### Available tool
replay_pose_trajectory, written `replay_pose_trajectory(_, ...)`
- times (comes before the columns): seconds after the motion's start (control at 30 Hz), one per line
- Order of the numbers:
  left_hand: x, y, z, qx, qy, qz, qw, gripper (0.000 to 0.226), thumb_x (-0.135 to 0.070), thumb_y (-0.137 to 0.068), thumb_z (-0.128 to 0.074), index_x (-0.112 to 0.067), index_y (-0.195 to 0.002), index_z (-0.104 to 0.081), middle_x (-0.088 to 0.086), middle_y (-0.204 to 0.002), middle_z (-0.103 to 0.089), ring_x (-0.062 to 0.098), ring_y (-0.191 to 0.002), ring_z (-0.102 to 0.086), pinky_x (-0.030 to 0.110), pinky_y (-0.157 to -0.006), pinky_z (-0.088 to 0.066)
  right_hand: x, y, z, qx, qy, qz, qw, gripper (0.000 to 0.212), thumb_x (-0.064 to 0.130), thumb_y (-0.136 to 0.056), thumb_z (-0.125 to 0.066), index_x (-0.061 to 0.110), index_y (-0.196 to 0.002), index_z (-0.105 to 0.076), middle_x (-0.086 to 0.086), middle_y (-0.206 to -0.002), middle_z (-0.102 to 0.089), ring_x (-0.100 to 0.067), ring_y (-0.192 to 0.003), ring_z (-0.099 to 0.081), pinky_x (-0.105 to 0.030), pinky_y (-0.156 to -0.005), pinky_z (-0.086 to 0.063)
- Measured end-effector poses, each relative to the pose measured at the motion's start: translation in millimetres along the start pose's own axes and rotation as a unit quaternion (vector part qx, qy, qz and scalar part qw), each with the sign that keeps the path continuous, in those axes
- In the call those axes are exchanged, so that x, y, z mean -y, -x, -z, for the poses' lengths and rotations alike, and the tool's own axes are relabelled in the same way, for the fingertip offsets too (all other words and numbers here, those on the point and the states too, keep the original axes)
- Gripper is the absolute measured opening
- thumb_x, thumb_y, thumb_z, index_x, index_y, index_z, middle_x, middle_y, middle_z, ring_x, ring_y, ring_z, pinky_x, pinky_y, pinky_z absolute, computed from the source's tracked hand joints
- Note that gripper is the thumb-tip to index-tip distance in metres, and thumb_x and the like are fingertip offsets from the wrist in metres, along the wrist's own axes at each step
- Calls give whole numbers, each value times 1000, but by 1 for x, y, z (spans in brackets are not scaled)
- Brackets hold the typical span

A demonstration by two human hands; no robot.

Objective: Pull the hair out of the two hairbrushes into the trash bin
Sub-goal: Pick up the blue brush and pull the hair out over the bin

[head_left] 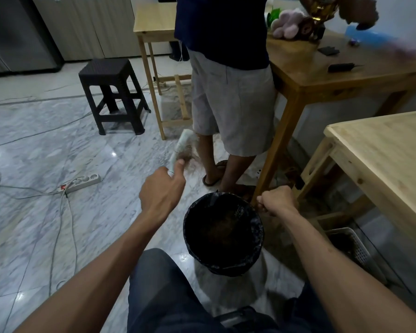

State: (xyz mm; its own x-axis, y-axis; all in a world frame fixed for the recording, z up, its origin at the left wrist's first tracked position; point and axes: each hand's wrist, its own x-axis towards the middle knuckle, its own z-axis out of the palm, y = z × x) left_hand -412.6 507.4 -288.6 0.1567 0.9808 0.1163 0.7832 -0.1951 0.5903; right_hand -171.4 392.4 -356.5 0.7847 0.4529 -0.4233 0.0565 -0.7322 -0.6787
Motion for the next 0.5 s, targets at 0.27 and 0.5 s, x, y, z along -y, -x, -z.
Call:
replay_pose_trajectory(0.27,1,3,-12,59,-53,-54,995,57,-68,-91,-37,-18,-65,-41,1,-57,-47,23,-53,-47,30,-48,-29,8,12,-5,207,138,93,964,62,10,-88,-66,22,-148,-56,-7,-147,-57,-23,-120,-62,-33,-89,-51)
replay_pose_trajectory(0.5,-3,16,-24,99,-63,-67,991,46,-59,-85,-44,-18,-65,-44,0,-59,-53,19,-53,-49,30,-49,-31,35,32,-7,275,-93,179,940,55,39,-89,-78,26,-140,-60,3,-123,-71,-10,-106,-72,-33,-98,-56)
